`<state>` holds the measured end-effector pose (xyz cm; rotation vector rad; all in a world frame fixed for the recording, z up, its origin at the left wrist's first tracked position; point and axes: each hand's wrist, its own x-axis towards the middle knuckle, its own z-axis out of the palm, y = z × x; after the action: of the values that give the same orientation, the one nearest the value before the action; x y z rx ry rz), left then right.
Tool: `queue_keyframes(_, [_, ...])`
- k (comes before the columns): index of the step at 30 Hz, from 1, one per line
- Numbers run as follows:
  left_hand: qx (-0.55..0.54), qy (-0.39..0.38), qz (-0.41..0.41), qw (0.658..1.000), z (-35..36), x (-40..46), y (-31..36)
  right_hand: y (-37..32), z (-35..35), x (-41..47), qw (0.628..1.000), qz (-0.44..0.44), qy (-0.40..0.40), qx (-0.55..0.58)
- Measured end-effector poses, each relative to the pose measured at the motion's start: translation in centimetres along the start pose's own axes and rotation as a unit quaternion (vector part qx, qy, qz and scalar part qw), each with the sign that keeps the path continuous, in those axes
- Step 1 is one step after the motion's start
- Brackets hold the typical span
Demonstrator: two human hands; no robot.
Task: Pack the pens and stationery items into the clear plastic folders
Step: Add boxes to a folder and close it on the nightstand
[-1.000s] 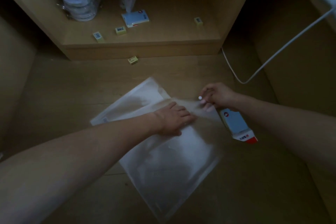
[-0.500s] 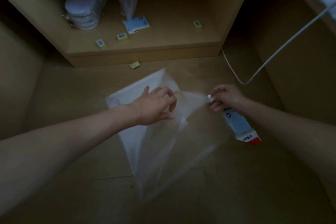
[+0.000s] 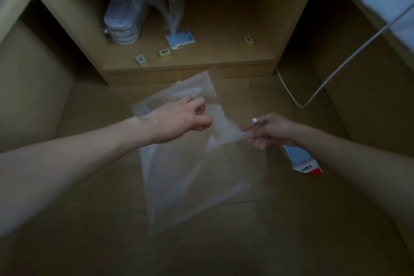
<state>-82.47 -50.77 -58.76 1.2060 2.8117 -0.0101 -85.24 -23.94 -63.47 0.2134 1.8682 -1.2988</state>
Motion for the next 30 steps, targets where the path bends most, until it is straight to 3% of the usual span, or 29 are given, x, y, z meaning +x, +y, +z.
queue_keyframes(5, [0.003,0.055,-0.012,0.998,-2.7,-2.0,-0.6,1.6,-2.4,-0.6,0.997,0.016,0.069,-0.042])
queue_keyframes(10, [-0.002,0.081,-0.025,0.996,-3.3,-3.9,-1.4,2.9,-4.3,-1.1,0.993,0.039,0.113,-0.004])
queue_keyframes(14, [-0.102,0.099,-0.06,0.988,-2.3,-3.2,-0.2,2.9,-3.5,-0.6,0.995,0.009,0.095,0.006])
queue_keyframes(22, [-0.123,0.019,-0.112,0.986,-1.8,-3.3,-0.9,3.1,-2.8,-0.4,0.997,-0.028,0.058,-0.031])
queue_keyframes(26, [-0.099,0.01,-0.142,0.985,-1.8,-3.3,-1.7,3.4,-2.6,-0.3,0.996,-0.024,0.062,-0.052])
queue_keyframes(30, [-0.147,0.012,-0.155,0.977,-2.0,-3.3,-2.0,3.7,-2.2,0.1,0.996,-0.009,0.065,-0.053])
